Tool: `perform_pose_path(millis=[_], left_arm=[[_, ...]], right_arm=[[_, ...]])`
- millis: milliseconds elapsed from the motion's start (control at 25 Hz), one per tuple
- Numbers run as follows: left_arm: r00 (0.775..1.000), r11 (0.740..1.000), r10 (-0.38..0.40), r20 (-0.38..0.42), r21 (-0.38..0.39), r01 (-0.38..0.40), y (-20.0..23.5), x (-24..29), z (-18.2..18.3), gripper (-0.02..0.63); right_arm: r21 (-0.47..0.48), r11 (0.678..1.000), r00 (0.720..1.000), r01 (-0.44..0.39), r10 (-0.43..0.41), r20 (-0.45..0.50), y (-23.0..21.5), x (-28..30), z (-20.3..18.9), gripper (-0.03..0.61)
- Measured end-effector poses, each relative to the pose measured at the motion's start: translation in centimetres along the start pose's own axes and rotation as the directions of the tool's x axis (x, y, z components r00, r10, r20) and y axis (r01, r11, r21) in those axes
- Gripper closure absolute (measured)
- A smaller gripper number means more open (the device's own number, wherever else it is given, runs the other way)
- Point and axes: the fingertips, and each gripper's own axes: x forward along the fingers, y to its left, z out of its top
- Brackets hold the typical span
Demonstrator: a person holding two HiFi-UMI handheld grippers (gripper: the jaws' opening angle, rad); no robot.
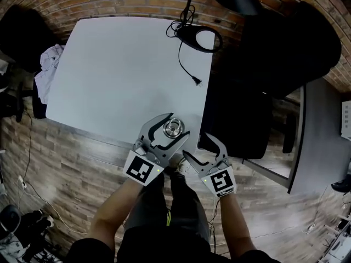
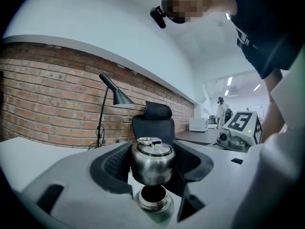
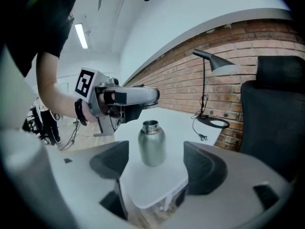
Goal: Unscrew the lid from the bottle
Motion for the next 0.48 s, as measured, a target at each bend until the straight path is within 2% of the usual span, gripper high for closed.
perform_pose_path(millis=[80,160,320,480], left_arm=[[1.000,1.000,0.011,0.004,0.002,-0.011,0.1,-0.4,0.9,0.342],[1.000,1.000,0.021,0.010,0.015,-0.021,0.3,-0.8,1.9,0.342],[0.999,0.999,0.029,0.018,0.043,-0.029,-0.2,-2.1,3.9,0.342],[0.999,0.998,0.032,0.015,0.046,-0.032,-1.2,-3.4,5.6,0.342]], right_arm=[[0.012,1.000,1.000,0.023,-0.023,0.000,-0.2,-1.1,0.7,0.236],[0.012,0.998,0.999,0.054,-0.054,0.005,-0.7,-2.2,1.1,0.344],[0.028,0.996,0.996,0.089,-0.089,-0.001,-1.1,-4.0,2.0,0.386],[0.000,0.994,0.994,0.113,-0.113,-0.003,-1.2,-5.1,2.7,0.491]])
